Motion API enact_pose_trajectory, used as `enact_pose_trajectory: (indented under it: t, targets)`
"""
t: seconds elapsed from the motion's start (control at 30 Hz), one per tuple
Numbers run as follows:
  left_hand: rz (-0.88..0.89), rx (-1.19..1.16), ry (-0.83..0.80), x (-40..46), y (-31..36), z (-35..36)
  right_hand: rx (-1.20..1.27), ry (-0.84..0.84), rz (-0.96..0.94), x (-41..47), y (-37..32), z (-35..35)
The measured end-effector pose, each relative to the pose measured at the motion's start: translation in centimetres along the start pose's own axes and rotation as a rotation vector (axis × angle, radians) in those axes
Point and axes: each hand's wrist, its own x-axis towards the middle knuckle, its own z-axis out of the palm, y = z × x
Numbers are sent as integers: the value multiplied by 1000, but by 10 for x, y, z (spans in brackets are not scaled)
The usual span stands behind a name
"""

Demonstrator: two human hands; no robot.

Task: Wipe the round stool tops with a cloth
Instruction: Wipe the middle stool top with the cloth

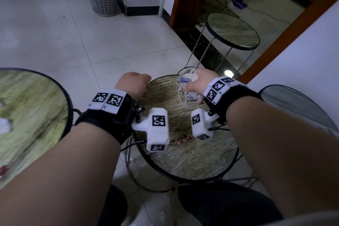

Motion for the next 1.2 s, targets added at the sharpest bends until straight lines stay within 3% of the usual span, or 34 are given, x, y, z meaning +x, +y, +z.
enact_pose_trajectory:
  t: [0.33, 0.77, 0.83, 0.97, 1.2]
  targets:
    - [14, 48, 4, 1, 0, 4, -57, 58, -59, 16, -8, -3]
    - [35, 186, 4, -1, 4, 7, 299, 236, -51, 13, 3, -14]
    - [33, 192, 14, -1, 4, 8, 266, 254, -67, 14, 0, -18]
    - [40, 230, 14, -3, 6, 10, 87, 95, -65, 15, -1, -9]
    - [65, 285, -15, -7, 9, 12, -7, 108, -36, 11, 5, -18]
